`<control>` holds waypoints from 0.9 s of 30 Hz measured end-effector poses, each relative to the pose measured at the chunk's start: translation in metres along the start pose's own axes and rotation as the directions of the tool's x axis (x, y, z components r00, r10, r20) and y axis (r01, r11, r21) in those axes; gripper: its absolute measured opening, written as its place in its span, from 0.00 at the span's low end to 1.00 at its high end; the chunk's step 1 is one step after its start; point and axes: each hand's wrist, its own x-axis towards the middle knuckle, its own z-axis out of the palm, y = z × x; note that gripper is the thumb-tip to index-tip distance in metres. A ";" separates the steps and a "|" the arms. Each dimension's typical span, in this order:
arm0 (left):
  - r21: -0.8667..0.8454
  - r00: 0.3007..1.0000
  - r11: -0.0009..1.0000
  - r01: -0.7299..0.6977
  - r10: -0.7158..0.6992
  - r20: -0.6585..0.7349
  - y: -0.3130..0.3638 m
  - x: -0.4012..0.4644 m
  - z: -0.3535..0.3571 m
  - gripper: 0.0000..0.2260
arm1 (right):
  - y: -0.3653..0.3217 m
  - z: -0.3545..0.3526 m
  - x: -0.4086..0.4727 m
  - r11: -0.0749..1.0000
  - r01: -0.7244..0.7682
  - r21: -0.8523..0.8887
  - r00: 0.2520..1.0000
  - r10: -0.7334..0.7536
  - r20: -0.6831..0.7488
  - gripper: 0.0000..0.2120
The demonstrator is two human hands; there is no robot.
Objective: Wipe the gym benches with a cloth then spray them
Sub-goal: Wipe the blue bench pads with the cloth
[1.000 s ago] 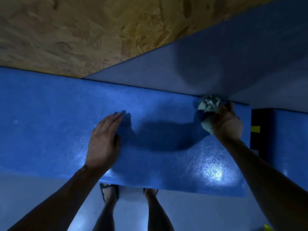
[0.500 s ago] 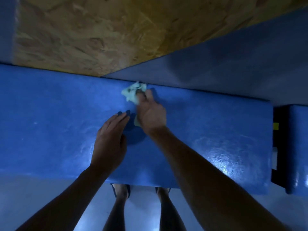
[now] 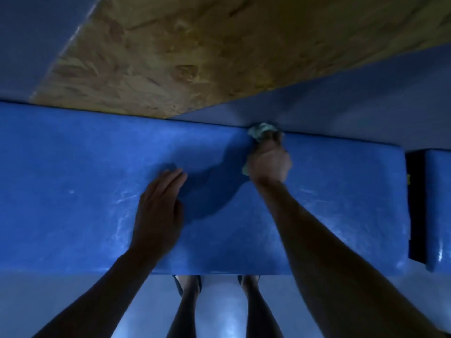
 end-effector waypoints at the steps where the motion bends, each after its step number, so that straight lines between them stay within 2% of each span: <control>1: 0.001 1.000 1.000 0.006 -0.006 -0.003 -0.003 -0.001 -0.002 0.25 | -0.021 0.005 -0.007 0.999 0.040 -0.019 0.999 -0.040 0.015 0.16; 3: 0.005 1.000 1.000 0.016 -0.016 -0.012 -0.007 -0.004 -0.004 0.25 | -0.052 0.013 -0.021 0.988 0.132 -0.076 0.991 -0.133 -0.014 0.15; 5: 0.010 1.000 1.000 0.028 -0.028 -0.014 -0.010 -0.004 -0.005 0.25 | -0.065 0.019 -0.033 0.953 0.289 -0.090 0.953 -0.295 -0.065 0.17; 8: 0.028 1.000 1.000 0.011 -0.011 0.012 -0.013 -0.001 -0.007 0.26 | -0.047 0.019 -0.034 0.843 0.522 -0.133 0.847 -0.531 -0.039 0.21; 10: 0.038 0.999 0.999 -0.019 0.018 0.031 -0.015 0.000 -0.008 0.26 | -0.018 0.007 -0.021 0.829 0.541 -0.143 0.836 -0.548 -0.016 0.21; 12: 0.042 0.999 0.999 -0.020 0.019 0.035 -0.018 0.000 -0.010 0.26 | 0.021 -0.009 -0.004 0.891 0.433 -0.137 0.898 -0.440 -0.016 0.18; 14: 0.040 0.999 0.999 -0.008 0.007 0.041 -0.023 0.000 -0.012 0.26 | 0.059 -0.022 0.007 0.958 0.247 -0.144 0.966 -0.255 -0.034 0.17; 16: 0.030 0.999 1.000 -0.008 0.007 0.046 -0.028 0.000 -0.013 0.26 | 0.069 -0.024 0.006 0.988 0.096 -0.117 0.993 -0.103 -0.058 0.17; 19: 0.003 0.999 1.000 -0.015 0.015 0.051 -0.034 -0.004 -0.016 0.26 | 0.027 -0.004 -0.007 0.997 -0.069 -0.033 0.993 0.065 -0.095 0.17; 21: -0.013 0.999 1.000 -0.011 0.011 0.044 -0.035 -0.007 -0.018 0.26 | -0.022 0.014 -0.022 0.995 -0.085 0.059 0.994 0.089 -0.062 0.20; 24: -0.019 0.999 1.000 -0.007 0.008 0.035 -0.042 -0.007 -0.019 0.25 | -0.102 0.040 -0.059 0.980 0.151 0.133 0.986 -0.158 0.048 0.25; 27: 0.009 0.999 1.000 -0.002 0.002 0.038 -0.048 -0.006 -0.023 0.26 | -0.137 0.051 -0.079 0.915 0.399 0.056 0.910 -0.403 0.101 0.26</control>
